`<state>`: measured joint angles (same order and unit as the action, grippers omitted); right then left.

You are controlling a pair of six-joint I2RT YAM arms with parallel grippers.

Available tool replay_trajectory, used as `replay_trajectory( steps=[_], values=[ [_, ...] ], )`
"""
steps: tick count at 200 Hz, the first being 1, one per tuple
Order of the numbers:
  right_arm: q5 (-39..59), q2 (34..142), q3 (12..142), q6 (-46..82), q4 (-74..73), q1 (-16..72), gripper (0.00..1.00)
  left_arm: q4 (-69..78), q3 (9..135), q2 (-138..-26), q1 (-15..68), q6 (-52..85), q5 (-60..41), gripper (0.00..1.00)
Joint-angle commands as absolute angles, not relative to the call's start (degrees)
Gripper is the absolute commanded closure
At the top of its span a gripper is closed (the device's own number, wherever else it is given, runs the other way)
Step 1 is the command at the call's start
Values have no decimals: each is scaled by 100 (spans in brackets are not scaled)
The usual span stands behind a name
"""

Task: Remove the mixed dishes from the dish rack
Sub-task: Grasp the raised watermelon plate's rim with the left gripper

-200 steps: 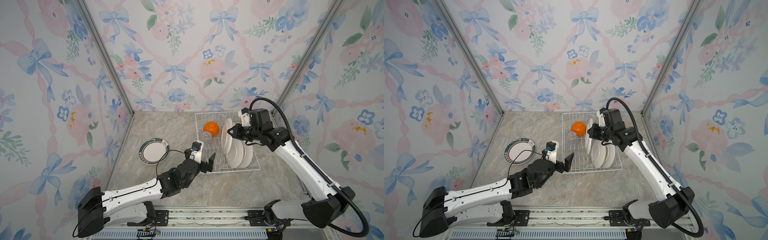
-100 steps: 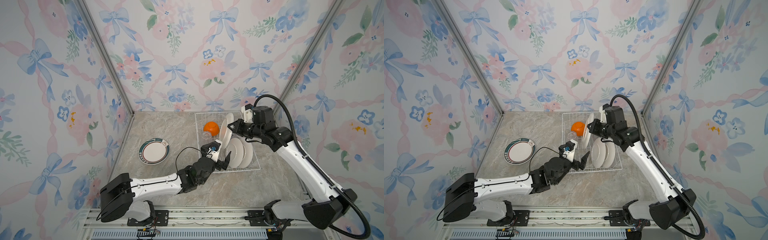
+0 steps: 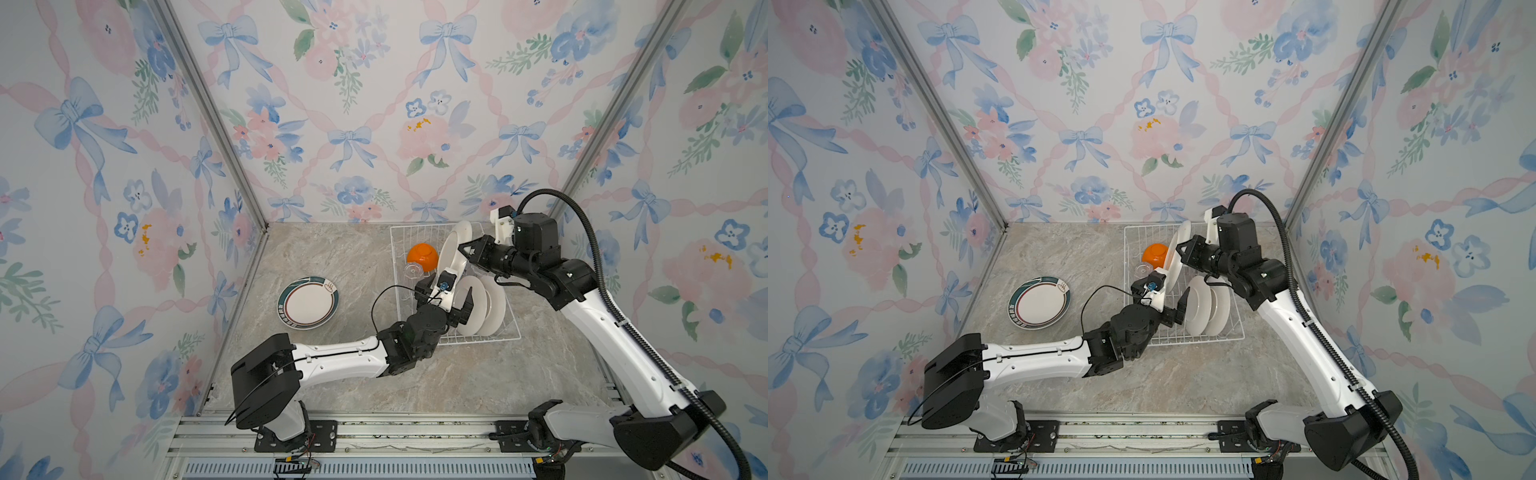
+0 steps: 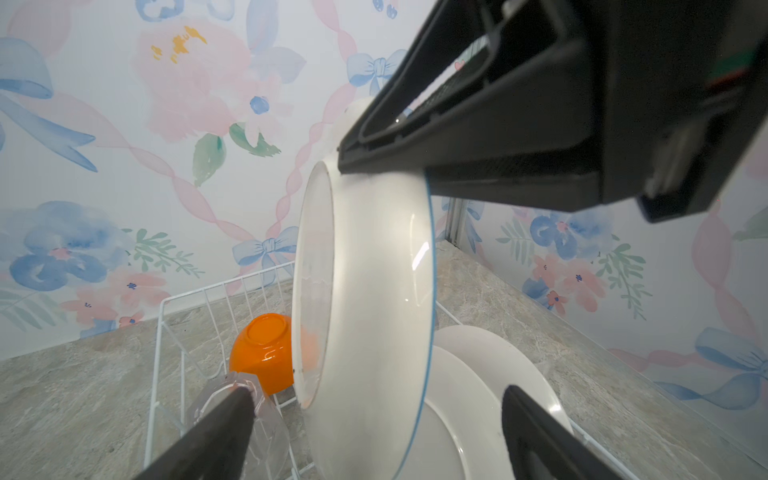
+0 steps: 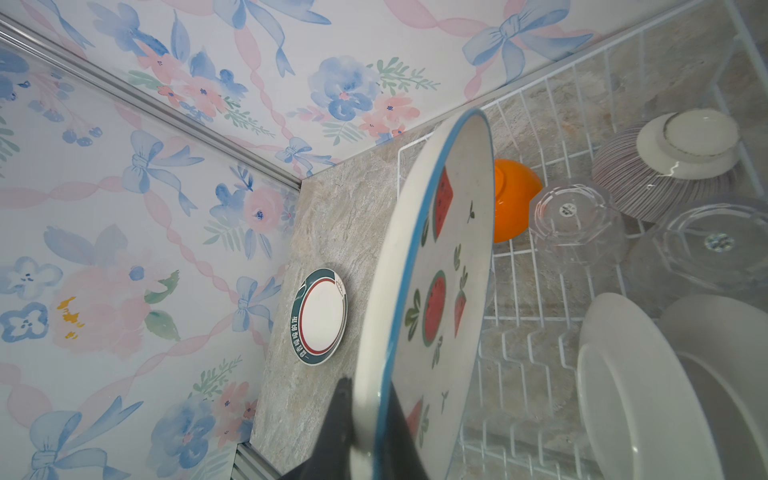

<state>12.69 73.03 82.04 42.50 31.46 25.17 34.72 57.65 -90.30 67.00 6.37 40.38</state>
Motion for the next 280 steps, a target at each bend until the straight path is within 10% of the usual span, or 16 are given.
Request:
replay_trajectory(
  steps=[1,64,250,280],
  values=[
    [1301,6971,8188,4307,2456,2470,100,3586,5978,-9229,6706,457,4485,12],
    [1249,6859,7935,4540,2390,2479,100,3588,6309,-9502,6706,101,4736,37],
    [1191,6884,7659,5194,2138,2573,100,3586,6672,-9867,6725,-282,5607,64],
    [1162,6834,7646,5203,2138,2601,100,3591,6664,-9827,6681,-245,5588,83]
  ],
)
